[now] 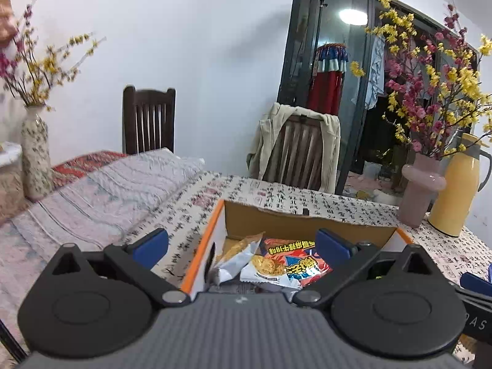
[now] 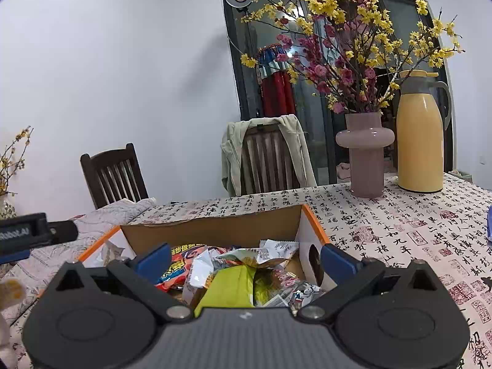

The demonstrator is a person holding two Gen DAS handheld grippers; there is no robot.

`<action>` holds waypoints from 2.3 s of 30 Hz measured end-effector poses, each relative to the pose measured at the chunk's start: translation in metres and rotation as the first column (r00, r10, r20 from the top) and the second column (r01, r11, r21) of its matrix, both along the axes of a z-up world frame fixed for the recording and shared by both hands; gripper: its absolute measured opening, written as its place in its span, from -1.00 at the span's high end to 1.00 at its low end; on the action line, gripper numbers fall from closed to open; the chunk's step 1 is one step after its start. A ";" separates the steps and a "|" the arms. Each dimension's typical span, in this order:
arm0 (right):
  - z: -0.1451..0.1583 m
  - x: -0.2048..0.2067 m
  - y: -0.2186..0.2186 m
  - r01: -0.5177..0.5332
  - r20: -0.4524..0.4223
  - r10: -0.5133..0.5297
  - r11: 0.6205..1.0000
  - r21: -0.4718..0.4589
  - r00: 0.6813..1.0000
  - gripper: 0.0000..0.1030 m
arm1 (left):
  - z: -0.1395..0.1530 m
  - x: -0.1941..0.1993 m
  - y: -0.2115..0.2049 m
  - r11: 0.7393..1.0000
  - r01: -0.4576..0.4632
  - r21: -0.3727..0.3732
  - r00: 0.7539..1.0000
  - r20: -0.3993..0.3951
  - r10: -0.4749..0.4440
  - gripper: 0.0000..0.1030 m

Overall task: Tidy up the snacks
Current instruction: 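Move both tools back over the remaining green bar and pink pack, then grasp the pink pastry pack with the right gripper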

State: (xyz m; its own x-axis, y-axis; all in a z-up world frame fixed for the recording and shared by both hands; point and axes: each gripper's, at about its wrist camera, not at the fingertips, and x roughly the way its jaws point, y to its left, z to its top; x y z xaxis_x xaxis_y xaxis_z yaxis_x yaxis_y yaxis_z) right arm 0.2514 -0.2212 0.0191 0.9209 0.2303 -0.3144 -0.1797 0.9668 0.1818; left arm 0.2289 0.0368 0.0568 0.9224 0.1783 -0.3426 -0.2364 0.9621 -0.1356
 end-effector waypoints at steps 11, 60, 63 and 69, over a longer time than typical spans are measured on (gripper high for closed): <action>0.011 -0.063 -0.003 -0.033 0.016 0.033 0.999 -0.033 0.999 -1.00 | 0.014 -0.063 0.014 0.999 0.041 -0.007 0.999 0.035 -0.041 -1.00; -0.058 -0.075 0.086 -0.267 -0.361 0.202 0.953 -0.140 0.910 -1.00 | -0.073 -0.101 0.077 0.998 0.019 -0.052 0.997 -0.071 -0.023 -1.00; -0.061 -0.074 0.089 -0.265 -0.367 0.191 0.950 -0.165 0.911 -1.00 | -0.073 -0.101 0.077 0.998 0.022 -0.056 0.998 -0.066 -0.026 -1.00; -0.060 -0.077 0.091 -0.270 -0.354 0.188 0.943 -0.197 0.916 -0.77 | -0.073 -0.102 0.077 0.998 0.024 -0.059 0.998 -0.063 -0.028 -1.00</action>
